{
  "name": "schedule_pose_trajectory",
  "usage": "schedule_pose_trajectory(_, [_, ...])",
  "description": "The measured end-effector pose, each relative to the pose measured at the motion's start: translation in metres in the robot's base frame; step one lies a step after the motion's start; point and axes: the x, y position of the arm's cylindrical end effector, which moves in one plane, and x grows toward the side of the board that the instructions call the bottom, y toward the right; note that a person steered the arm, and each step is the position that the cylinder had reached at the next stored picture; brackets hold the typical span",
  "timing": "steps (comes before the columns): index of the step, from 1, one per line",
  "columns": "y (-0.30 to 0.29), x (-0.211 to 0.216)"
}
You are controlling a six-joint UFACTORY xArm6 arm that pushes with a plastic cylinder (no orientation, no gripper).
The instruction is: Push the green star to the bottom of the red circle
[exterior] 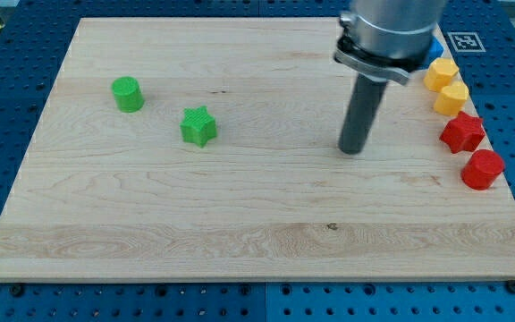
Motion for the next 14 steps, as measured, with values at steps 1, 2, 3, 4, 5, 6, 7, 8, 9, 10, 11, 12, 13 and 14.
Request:
schedule_pose_trajectory(1, [-0.007,-0.015])
schedule_pose_trajectory(2, [-0.015,-0.026])
schedule_pose_trajectory(3, [-0.055,-0.041])
schedule_pose_trajectory(4, [-0.103,-0.066])
schedule_pose_trajectory(5, [-0.145,-0.094])
schedule_pose_trajectory(6, [-0.198,-0.101])
schedule_pose_trajectory(7, [-0.218,-0.096])
schedule_pose_trajectory(8, [-0.218,-0.079])
schedule_pose_trajectory(9, [-0.22,-0.063])
schedule_pose_trajectory(10, [-0.22,-0.048])
schedule_pose_trajectory(11, [-0.216,-0.034])
schedule_pose_trajectory(12, [-0.202,-0.026])
schedule_pose_trajectory(13, [-0.179,-0.026])
schedule_pose_trajectory(14, [-0.179,-0.014])
